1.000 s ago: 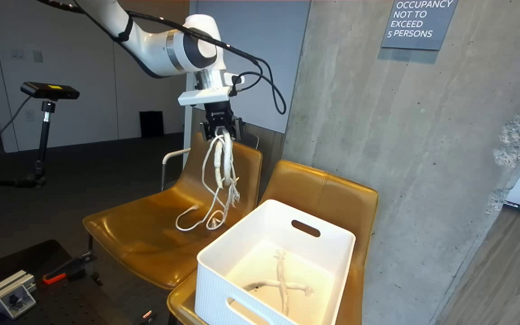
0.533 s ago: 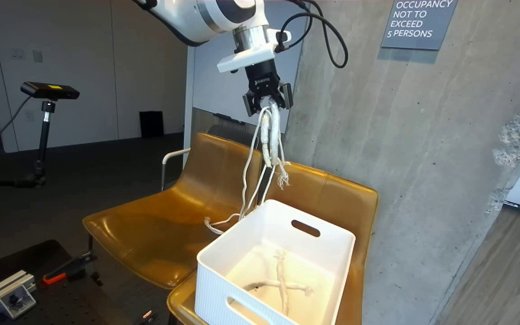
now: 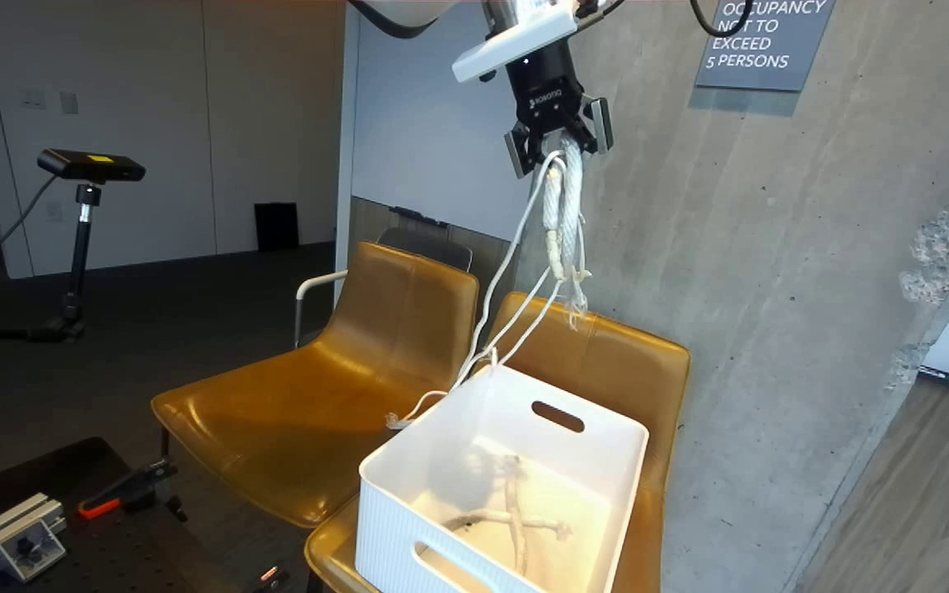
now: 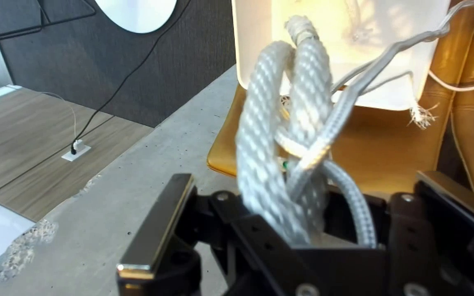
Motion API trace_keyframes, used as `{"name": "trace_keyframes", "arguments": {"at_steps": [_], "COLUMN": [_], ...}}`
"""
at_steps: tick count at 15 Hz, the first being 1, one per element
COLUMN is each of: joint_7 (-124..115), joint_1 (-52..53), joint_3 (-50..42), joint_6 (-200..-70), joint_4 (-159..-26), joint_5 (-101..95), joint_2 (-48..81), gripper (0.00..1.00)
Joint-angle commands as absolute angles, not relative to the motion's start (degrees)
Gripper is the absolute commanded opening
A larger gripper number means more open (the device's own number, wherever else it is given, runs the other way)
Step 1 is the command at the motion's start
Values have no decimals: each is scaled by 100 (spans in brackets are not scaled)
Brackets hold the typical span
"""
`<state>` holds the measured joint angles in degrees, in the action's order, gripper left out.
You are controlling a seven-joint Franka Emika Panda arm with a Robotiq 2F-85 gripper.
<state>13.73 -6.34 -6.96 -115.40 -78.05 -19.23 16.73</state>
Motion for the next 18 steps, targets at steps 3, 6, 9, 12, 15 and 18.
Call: {"name": "trace_keyframes", "arguments": {"at_steps": [3,6,9,12,15,18], "joint_7": [1390,1343,1293,1191,1127,1029], "joint_1": [-801,-914,-1016,-1080,-1056,-855], "joint_3": [-790,-838,-882,-931,-938,-817], "joint_6": [-11638,-11836,-12003,-12184,-12322,-12472], "joint_4": [-8334,-9047,-9626,-9939,-10106,-10340], "joint_5": [-1971,-1944,-1898,-1884,-1904,-1973], "joint_2": [1707,1624,1580,1577,1496,1295], "gripper": [0,0,25,40,61,84]}}
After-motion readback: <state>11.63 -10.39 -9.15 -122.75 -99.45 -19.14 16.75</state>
